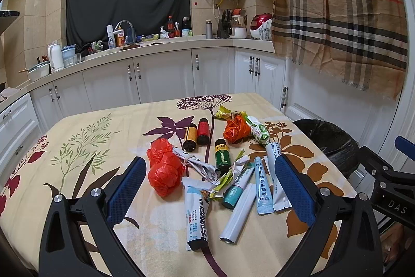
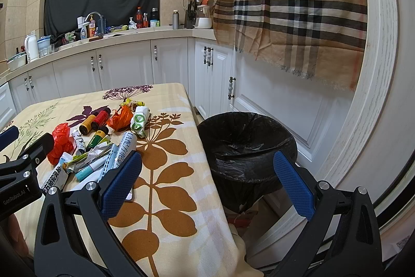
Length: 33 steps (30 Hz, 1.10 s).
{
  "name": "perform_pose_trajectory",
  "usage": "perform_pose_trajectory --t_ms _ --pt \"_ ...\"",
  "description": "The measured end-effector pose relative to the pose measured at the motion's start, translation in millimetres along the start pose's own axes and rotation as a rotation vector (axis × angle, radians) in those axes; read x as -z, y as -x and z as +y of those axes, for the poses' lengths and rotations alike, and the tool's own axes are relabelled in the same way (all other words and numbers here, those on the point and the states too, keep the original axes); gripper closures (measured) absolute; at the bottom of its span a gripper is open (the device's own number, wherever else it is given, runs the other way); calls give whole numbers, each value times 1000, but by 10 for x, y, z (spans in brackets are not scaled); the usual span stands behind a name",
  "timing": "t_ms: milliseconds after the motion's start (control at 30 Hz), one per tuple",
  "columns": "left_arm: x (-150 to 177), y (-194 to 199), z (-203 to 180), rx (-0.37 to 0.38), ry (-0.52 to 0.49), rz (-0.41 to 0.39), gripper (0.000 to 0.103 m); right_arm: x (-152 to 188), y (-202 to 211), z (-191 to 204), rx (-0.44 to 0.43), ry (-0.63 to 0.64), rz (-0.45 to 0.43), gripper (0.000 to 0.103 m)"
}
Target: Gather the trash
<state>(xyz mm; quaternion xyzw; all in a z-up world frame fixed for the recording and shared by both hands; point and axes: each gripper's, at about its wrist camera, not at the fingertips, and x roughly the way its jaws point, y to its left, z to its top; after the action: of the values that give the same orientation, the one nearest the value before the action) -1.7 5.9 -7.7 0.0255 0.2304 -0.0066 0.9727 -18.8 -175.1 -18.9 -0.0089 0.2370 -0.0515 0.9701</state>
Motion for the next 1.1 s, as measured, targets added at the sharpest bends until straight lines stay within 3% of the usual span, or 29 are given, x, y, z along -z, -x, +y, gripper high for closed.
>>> perform_pose_trajectory --t_ms 1100 --pt "17 -1 15 1 3 2 6 -17 11 7 2 0 -1 4"
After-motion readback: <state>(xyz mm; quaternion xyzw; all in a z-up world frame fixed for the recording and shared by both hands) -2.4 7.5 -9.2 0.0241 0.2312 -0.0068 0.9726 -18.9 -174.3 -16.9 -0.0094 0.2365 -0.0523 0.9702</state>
